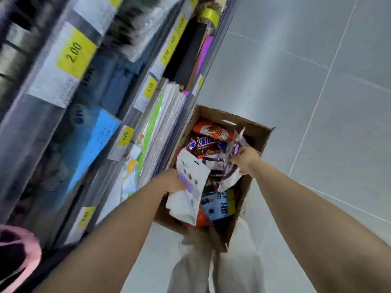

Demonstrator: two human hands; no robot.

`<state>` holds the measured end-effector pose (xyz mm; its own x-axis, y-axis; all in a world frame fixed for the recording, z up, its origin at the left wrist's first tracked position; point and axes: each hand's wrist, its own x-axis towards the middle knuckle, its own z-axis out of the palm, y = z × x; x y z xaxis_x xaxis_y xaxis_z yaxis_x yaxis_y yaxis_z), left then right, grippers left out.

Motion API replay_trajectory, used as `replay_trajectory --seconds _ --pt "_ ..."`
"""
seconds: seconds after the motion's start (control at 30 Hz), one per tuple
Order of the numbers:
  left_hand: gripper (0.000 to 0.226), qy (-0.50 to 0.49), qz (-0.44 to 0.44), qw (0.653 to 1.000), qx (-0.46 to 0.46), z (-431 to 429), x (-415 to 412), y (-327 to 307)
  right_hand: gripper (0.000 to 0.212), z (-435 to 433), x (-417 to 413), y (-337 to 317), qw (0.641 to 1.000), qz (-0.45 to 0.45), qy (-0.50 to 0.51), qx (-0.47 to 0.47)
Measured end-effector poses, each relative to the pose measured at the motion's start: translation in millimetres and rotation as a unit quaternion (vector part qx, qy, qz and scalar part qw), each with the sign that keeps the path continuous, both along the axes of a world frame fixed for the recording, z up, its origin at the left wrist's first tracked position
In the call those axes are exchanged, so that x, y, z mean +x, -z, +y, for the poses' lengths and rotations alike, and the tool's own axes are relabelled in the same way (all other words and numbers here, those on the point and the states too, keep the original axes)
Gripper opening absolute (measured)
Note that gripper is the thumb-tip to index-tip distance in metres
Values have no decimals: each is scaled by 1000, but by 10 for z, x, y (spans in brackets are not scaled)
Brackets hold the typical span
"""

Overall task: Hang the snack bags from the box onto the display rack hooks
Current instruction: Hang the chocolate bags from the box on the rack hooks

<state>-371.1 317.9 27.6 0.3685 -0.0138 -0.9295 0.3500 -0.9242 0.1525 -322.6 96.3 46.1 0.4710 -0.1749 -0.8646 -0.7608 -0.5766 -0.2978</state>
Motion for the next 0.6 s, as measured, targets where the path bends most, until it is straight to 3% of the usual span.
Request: replay_trajectory --seconds 0.07,0.13,0.2,0.27,0.33,0.43,0.53,0.6 --pt "30 -50 -62 997 -17 -32 59 -437 7 56 23 -437 999 -7 -51 -6" --pt "25 -113 -132 984 -33 -69 95 -910 24 158 68 -919 995 -16 -95 -3" --pt "25 -175 -198 963 -54 -93 107 -1391 34 308 103 -1442 996 -21 -68 49" --pt "19 -206 -240 944 -90 -117 118 -1919 24 505 120 -1992 987 -15 10 160" --pt "15 -205 -282 929 -123 -135 120 -2484 7 687 106 -2517 969 -42 63 236" --pt "37 -219 -362 897 -123 -31 76 -3319 10 876 37 -3237 941 -108 74 313" --pt "28 -174 -418 888 -82 92 -23 -3936 12 950 -83 -3823 908 -145 35 391" --pt "27 -157 -445 881 -31 91 -171 -4286 17 1007 -195 -4207 912 -171 -5 373"
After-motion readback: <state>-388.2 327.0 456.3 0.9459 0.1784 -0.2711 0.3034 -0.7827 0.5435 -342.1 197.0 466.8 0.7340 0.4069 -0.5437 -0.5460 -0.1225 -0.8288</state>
